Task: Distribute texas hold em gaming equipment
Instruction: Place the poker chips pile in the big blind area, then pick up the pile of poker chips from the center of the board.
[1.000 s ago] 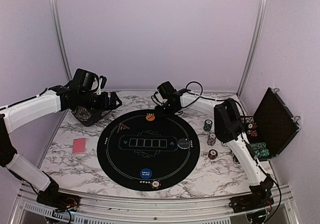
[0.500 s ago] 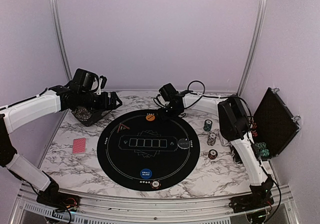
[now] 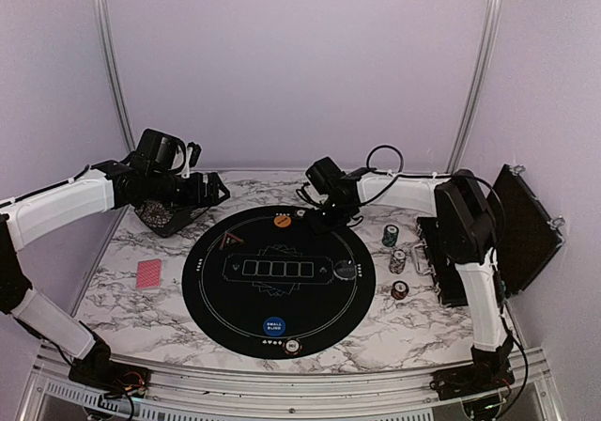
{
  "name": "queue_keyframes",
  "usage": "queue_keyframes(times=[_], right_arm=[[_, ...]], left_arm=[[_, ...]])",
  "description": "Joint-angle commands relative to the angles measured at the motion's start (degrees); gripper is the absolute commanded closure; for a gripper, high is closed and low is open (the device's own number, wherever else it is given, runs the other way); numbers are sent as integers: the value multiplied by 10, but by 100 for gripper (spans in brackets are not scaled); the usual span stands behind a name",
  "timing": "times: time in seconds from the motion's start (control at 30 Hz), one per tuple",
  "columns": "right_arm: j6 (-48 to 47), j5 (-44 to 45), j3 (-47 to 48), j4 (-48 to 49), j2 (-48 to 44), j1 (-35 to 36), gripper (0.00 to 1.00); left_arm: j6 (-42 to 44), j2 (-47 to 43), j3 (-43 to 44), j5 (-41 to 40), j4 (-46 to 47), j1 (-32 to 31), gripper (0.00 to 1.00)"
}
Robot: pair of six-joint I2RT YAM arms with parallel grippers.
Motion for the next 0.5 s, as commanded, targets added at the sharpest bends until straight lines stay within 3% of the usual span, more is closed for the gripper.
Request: queue_keyframes(times=[0.0,0.47], right_arm=[[16,19,-13,-29,-74,13,49],[95,28,-281,-58,-314,26,49]], left_arm=[[0,-6,-10,3,14,4,1],[-5,-2,-9,5,19,4,1]])
